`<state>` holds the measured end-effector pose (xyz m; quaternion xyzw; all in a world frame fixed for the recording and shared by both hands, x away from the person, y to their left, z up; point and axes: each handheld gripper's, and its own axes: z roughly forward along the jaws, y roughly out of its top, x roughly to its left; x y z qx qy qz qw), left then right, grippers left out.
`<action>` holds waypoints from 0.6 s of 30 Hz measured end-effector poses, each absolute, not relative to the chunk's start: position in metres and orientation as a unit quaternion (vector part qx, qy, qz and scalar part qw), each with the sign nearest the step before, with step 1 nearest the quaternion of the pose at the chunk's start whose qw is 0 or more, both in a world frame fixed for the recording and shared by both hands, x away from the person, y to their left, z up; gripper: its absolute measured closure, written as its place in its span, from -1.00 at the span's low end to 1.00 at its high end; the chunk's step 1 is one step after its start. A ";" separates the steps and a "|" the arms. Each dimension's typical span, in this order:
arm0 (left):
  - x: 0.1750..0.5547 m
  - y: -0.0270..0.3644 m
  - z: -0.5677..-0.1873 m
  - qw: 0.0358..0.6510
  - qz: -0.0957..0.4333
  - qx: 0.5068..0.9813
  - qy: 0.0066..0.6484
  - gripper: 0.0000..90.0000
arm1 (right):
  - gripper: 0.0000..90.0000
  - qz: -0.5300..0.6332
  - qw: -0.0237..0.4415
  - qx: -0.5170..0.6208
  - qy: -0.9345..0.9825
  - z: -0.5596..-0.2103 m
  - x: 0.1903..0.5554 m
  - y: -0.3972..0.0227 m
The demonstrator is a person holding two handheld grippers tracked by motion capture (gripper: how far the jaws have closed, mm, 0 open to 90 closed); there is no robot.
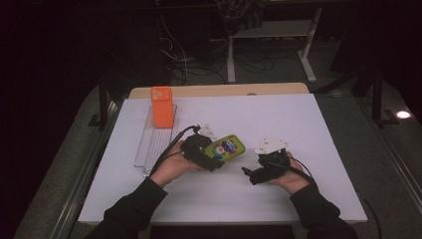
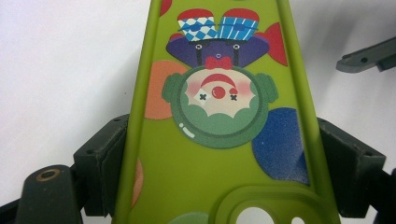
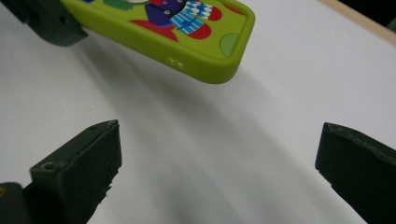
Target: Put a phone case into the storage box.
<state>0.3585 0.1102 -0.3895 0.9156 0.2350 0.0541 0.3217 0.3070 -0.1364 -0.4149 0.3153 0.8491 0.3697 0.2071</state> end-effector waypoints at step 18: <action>0.355 0.106 -0.392 0.332 0.051 0.910 0.244 -0.65 | -1.00 0.317 0.315 0.209 0.869 -0.417 0.296 -0.122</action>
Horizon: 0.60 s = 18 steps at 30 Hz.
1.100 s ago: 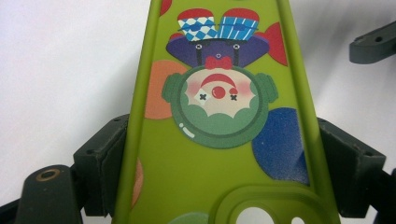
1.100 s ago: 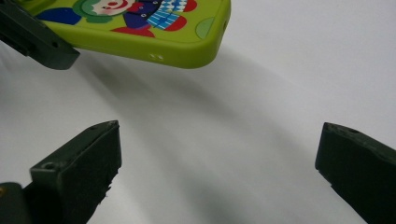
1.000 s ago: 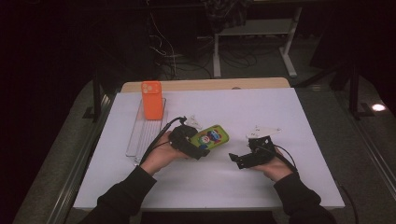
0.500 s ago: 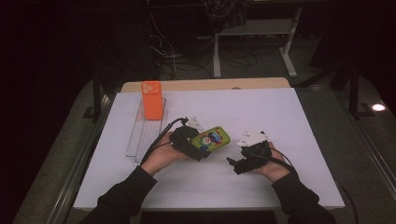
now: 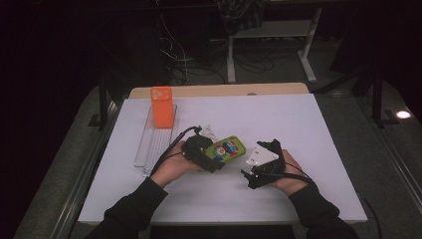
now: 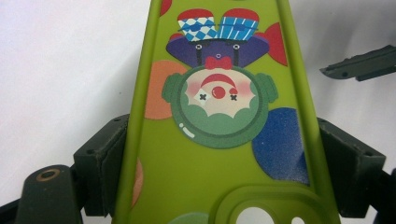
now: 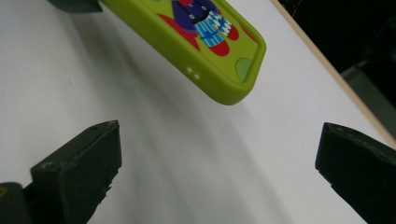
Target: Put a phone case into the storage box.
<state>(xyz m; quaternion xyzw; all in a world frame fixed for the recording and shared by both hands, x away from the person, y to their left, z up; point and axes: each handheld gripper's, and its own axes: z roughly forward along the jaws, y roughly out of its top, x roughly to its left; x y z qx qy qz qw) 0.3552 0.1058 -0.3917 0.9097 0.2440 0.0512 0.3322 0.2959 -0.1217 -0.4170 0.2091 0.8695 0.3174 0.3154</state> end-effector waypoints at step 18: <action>0.355 0.106 -0.389 0.314 0.046 0.920 0.229 -0.65 | -1.00 0.205 0.477 0.036 0.854 -0.428 0.281 -0.099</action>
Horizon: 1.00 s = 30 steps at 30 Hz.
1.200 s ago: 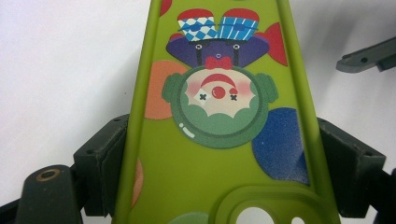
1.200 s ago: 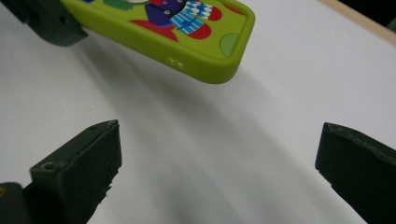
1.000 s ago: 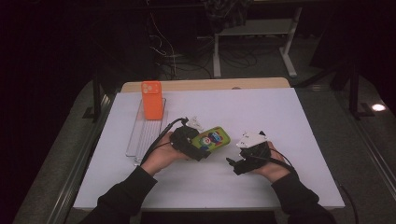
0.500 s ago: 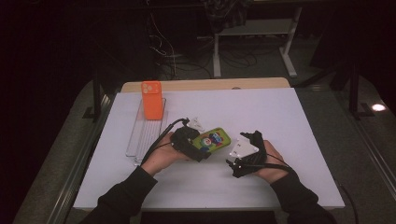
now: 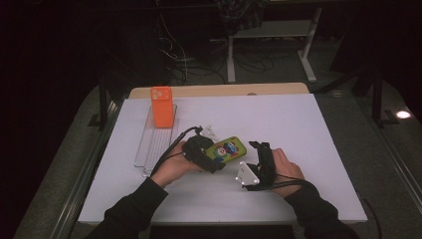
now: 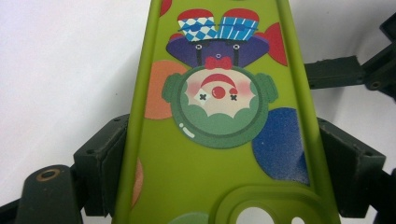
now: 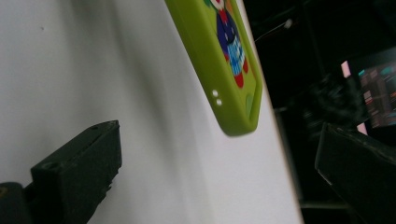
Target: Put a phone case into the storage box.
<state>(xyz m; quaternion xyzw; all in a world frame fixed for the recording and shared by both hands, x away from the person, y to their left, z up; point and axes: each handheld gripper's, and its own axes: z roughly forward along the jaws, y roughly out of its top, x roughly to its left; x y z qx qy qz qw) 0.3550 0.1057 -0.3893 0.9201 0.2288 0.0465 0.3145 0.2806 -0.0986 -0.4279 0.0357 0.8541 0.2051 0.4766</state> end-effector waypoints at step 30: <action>0.352 0.101 -0.391 0.320 0.043 0.918 0.229 -0.65 | 0.00 0.133 0.591 -0.087 0.791 -0.449 0.269 -0.066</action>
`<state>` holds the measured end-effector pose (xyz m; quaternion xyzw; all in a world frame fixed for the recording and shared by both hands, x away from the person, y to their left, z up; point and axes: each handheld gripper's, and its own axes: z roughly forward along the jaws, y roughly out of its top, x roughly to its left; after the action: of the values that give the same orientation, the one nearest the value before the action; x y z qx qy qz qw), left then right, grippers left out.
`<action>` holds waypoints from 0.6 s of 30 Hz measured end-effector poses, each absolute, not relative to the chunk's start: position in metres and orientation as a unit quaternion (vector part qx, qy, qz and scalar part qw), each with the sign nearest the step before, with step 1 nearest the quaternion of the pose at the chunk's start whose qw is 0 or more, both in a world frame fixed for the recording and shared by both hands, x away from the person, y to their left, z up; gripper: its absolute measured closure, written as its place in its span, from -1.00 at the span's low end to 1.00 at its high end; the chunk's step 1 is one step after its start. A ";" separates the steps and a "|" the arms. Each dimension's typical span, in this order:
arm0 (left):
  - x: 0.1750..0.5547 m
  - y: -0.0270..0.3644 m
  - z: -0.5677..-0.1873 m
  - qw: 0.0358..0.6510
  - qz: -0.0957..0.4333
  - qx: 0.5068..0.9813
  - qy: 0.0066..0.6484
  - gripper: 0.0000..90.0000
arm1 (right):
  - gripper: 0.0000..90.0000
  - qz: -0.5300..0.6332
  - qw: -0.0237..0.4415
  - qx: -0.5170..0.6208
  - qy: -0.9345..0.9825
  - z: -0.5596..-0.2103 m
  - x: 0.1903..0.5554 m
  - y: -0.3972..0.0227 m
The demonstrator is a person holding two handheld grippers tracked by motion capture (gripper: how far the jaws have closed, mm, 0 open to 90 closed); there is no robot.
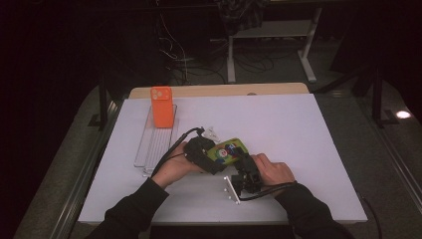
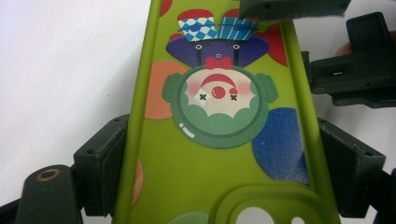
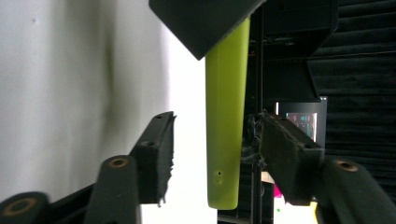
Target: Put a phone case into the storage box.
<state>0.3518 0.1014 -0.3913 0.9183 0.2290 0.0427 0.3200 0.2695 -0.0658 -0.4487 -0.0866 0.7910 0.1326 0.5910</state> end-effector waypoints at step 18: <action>0.351 0.100 -0.392 0.327 0.041 0.916 0.230 -0.66 | 0.66 0.130 0.598 -0.108 0.784 -0.448 0.264 -0.064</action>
<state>0.3509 0.1002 -0.3921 0.9158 0.2301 0.0413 0.3267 0.2642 -0.0644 -0.4477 -0.1077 0.7837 0.1304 0.5977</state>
